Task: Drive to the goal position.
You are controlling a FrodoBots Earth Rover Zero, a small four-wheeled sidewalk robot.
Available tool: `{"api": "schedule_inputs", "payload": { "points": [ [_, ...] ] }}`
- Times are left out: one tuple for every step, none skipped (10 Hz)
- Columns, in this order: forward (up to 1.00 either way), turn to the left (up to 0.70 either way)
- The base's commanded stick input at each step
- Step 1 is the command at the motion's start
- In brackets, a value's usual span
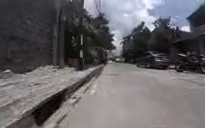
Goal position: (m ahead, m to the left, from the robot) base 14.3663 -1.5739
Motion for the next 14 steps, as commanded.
{"api": "schedule_inputs", "payload": {
  "points": [
    [1.0,-0.04],
    [1.0,0.0],
    [1.0,0.0],
    [1.0,0.0],
    [1.0,0.0],
    [1.0,0.0],
    [1.0,0.0],
    [1.0,0.0],
    [1.0,0.0],
    [1.0,0.0],
    [1.0,0.0],
    [1.0,0.0],
    [1.0,0.0],
    [1.0,0.0]
  ]
}}
